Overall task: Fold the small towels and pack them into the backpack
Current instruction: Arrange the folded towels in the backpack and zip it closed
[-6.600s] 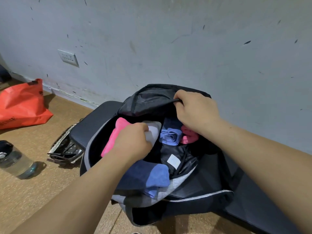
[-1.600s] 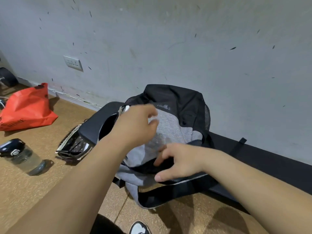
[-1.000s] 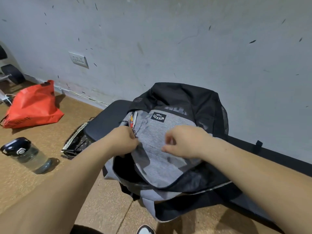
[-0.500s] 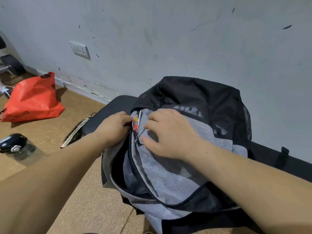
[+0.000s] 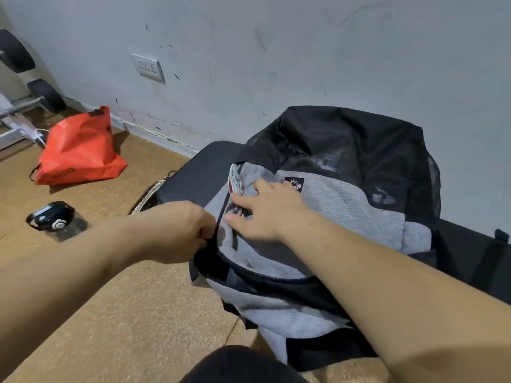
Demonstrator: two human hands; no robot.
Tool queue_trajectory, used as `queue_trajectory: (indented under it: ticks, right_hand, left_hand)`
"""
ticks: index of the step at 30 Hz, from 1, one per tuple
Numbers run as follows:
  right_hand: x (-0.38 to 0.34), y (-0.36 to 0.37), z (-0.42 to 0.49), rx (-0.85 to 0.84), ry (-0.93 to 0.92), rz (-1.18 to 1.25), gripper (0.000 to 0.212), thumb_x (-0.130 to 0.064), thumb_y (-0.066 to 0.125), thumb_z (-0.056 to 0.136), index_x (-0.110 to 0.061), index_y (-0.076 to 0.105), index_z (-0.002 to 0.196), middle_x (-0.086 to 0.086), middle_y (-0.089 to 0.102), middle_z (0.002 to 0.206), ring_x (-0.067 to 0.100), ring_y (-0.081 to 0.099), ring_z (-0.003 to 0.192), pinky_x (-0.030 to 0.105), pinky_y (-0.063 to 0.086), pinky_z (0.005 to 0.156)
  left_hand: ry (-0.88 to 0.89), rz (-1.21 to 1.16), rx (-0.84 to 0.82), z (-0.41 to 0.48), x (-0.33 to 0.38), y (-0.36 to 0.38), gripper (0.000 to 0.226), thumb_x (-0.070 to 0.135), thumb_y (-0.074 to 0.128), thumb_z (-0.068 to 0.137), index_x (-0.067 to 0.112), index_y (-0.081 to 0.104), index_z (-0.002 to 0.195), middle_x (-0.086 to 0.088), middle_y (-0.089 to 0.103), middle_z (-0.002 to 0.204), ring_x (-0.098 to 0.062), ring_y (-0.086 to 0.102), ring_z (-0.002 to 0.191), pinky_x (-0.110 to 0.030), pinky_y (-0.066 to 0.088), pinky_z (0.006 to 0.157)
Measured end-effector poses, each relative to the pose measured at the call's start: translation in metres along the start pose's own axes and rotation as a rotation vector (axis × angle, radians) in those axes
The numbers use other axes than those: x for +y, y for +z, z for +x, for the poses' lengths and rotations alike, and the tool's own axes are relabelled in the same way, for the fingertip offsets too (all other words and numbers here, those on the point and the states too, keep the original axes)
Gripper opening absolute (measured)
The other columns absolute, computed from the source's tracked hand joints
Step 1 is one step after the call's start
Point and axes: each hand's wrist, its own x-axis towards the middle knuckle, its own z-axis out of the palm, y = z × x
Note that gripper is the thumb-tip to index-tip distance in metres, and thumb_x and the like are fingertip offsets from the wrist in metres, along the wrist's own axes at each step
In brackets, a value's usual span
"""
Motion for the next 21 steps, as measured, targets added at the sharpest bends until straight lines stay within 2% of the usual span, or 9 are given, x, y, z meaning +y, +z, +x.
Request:
queue_trajectory:
  ticks: [3, 5, 7, 10, 12, 13, 15, 17, 21]
  right_hand:
    - [-0.011, -0.003, -0.001, -0.019, 0.032, -0.046, 0.069, -0.080, 0.021, 0.091, -0.051, 0.038, 0.152, 0.015, 0.035, 0.160, 0.041, 0.037, 0.144, 0.059, 0.022, 0.117]
    - [-0.010, -0.007, -0.005, -0.034, 0.024, 0.001, 0.071, -0.082, 0.023, 0.090, -0.052, 0.034, 0.153, 0.013, 0.035, 0.162, 0.039, 0.036, 0.146, 0.059, 0.021, 0.119]
    - [-0.005, -0.013, -0.016, 0.019, -0.003, 0.105, 0.068, -0.079, 0.030, 0.092, -0.049, 0.039, 0.152, 0.009, 0.043, 0.158, 0.034, 0.040, 0.146, 0.057, 0.024, 0.120]
    - [-0.005, -0.014, -0.052, 0.223, -0.073, 0.238, 0.043, -0.052, 0.043, 0.099, -0.036, 0.064, 0.133, -0.001, 0.064, 0.133, 0.028, 0.056, 0.130, 0.048, 0.045, 0.106]
    - [-0.011, -0.005, -0.078, 0.205, -0.111, 0.279, 0.032, -0.034, 0.045, 0.101, -0.029, 0.069, 0.122, -0.004, 0.067, 0.125, 0.028, 0.059, 0.124, 0.046, 0.049, 0.099]
    - [-0.014, 0.001, -0.089, 0.138, -0.118, 0.318, 0.032, -0.030, 0.044, 0.103, -0.030, 0.067, 0.126, -0.001, 0.065, 0.134, 0.029, 0.054, 0.132, 0.046, 0.046, 0.105]
    - [-0.015, 0.008, -0.101, -0.009, -0.099, 0.403, 0.043, -0.029, 0.038, 0.108, -0.042, 0.052, 0.147, 0.004, 0.044, 0.162, 0.029, 0.029, 0.154, 0.045, 0.024, 0.125]
    - [-0.013, 0.012, -0.099, -0.102, -0.075, 0.395, 0.050, -0.032, 0.030, 0.110, -0.049, 0.033, 0.157, 0.003, 0.028, 0.170, 0.023, 0.011, 0.160, 0.040, 0.006, 0.128]
    - [-0.020, 0.020, -0.074, -0.136, -0.075, 0.200, 0.047, -0.039, 0.027, 0.108, -0.046, 0.038, 0.153, 0.007, 0.038, 0.162, 0.026, 0.023, 0.153, 0.051, 0.014, 0.125]
  left_hand:
    - [0.046, -0.113, -0.109, -0.030, 0.018, 0.002, 0.003, 0.027, 0.067, 0.089, 0.026, 0.067, 0.086, 0.010, 0.068, 0.083, -0.009, 0.062, 0.078, -0.024, 0.049, 0.066]
    - [0.061, -0.187, -0.037, -0.038, 0.020, 0.008, 0.004, 0.030, 0.068, 0.087, 0.028, 0.069, 0.085, 0.012, 0.068, 0.080, -0.007, 0.062, 0.075, -0.023, 0.050, 0.066]
    - [0.058, -0.250, 0.050, -0.042, 0.019, 0.017, 0.009, 0.035, 0.067, 0.086, 0.030, 0.067, 0.080, 0.013, 0.067, 0.080, -0.005, 0.062, 0.076, -0.026, 0.053, 0.070]
    - [0.069, -0.271, 0.166, -0.046, 0.020, 0.024, 0.013, 0.043, 0.061, 0.084, 0.033, 0.062, 0.076, 0.015, 0.062, 0.083, -0.004, 0.059, 0.079, -0.028, 0.053, 0.074]
    - [0.065, -0.255, 0.164, -0.046, 0.025, 0.018, 0.019, 0.044, 0.059, 0.084, 0.027, 0.063, 0.078, 0.012, 0.062, 0.081, -0.007, 0.058, 0.077, -0.033, 0.053, 0.074]
    - [0.050, -0.234, 0.135, -0.047, 0.029, 0.013, 0.019, 0.043, 0.060, 0.088, 0.025, 0.063, 0.080, 0.010, 0.063, 0.081, -0.010, 0.059, 0.076, -0.036, 0.054, 0.074]
    - [0.026, -0.157, 0.053, -0.049, 0.037, 0.004, 0.018, 0.038, 0.062, 0.095, 0.024, 0.062, 0.084, 0.008, 0.065, 0.083, -0.014, 0.060, 0.077, -0.038, 0.053, 0.075]
    - [0.018, -0.076, -0.026, -0.052, 0.047, -0.002, 0.017, 0.035, 0.062, 0.097, 0.021, 0.062, 0.087, 0.005, 0.066, 0.088, -0.018, 0.060, 0.080, -0.037, 0.053, 0.074]
    - [0.030, 0.063, -0.162, -0.062, 0.076, -0.014, 0.017, 0.031, 0.061, 0.099, 0.016, 0.066, 0.094, 0.001, 0.064, 0.090, -0.024, 0.060, 0.082, -0.031, 0.046, 0.065]
